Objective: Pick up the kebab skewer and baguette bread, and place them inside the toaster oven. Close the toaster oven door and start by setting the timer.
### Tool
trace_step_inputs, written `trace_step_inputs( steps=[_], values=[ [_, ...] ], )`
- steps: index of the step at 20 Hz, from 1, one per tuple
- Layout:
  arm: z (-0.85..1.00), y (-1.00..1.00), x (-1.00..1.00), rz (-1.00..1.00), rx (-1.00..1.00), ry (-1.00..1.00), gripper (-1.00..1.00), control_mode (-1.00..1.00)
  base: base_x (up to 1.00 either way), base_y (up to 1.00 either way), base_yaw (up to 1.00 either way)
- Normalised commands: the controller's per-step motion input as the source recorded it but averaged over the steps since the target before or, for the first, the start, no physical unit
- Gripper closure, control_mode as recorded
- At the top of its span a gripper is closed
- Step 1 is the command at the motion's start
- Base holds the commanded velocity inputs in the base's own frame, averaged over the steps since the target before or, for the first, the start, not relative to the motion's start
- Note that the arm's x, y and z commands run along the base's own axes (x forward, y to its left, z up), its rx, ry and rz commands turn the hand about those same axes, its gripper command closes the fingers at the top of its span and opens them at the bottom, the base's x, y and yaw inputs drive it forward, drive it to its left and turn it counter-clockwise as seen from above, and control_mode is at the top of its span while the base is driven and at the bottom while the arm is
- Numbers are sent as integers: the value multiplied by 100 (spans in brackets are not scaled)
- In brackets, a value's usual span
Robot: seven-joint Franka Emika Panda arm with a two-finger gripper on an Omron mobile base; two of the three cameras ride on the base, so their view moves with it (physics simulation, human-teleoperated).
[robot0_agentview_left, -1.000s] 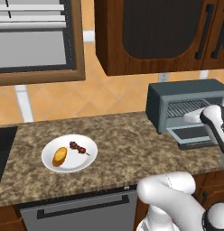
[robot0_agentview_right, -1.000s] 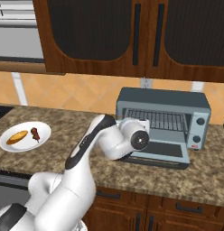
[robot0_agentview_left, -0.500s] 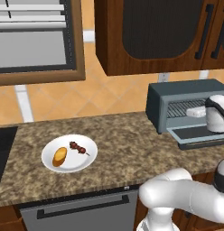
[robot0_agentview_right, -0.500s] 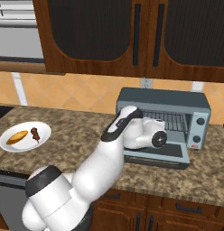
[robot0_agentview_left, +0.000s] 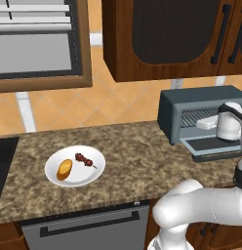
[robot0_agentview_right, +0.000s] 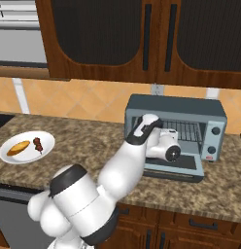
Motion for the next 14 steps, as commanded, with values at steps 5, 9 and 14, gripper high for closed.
trace_step_inputs(
  steps=[5, 9, 14],
  values=[
    [-27, -17, 41, 0, -1, 0, -100, -100, 0, 0, 0],
    [-24, -23, 29, 0, -1, 0, -100, -100, 0, 0, 0],
    [-32, -12, 23, 0, -3, 0, -100, -100, 0, 0, 0]
  ],
)
